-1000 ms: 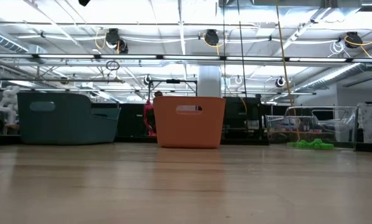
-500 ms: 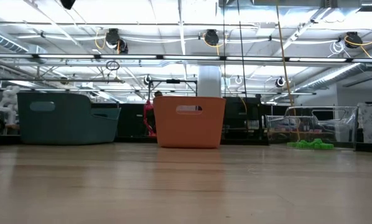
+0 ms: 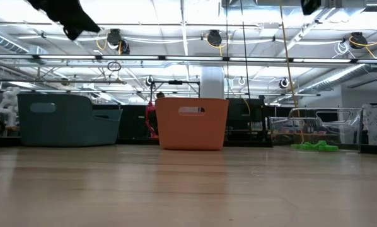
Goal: Sort Halloween decoration
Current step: Return to Home Position
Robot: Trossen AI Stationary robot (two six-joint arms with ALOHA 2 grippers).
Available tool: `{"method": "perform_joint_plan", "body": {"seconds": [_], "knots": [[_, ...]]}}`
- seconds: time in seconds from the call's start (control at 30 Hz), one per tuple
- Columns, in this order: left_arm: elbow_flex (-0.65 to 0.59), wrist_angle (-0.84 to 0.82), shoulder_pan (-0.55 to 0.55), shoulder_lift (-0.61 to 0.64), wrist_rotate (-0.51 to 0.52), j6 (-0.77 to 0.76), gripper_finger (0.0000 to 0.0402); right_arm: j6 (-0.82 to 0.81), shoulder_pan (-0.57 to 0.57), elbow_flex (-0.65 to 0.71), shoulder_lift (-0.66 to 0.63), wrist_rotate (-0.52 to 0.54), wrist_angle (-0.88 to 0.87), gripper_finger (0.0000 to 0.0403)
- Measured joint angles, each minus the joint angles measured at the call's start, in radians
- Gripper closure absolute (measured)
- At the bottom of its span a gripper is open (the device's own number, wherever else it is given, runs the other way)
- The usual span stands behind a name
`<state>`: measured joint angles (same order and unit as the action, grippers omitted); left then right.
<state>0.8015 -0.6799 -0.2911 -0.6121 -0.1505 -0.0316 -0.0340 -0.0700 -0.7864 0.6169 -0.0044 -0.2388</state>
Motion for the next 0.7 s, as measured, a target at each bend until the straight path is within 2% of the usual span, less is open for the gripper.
{"method": "perform_joint_plan", "body": {"seconds": [0.13, 0.37, 0.7], "knots": [[-0.091, 0.136, 0.000, 0.026, -0.030, -0.015, 0.0402, -0.014, 0.000, 0.123, -0.022, -0.001, 0.112, 0.0403], [-0.230, 0.342, 0.001, 0.108, -0.001, 0.006, 0.0402, 0.027, 0.005, 0.293, -0.083, 0.032, 0.304, 0.0403], [-0.349, 0.360, 0.027, 0.252, 0.024, -0.025, 0.0402, 0.021, 0.005, 0.455, -0.178, 0.034, 0.362, 0.0403]]}}
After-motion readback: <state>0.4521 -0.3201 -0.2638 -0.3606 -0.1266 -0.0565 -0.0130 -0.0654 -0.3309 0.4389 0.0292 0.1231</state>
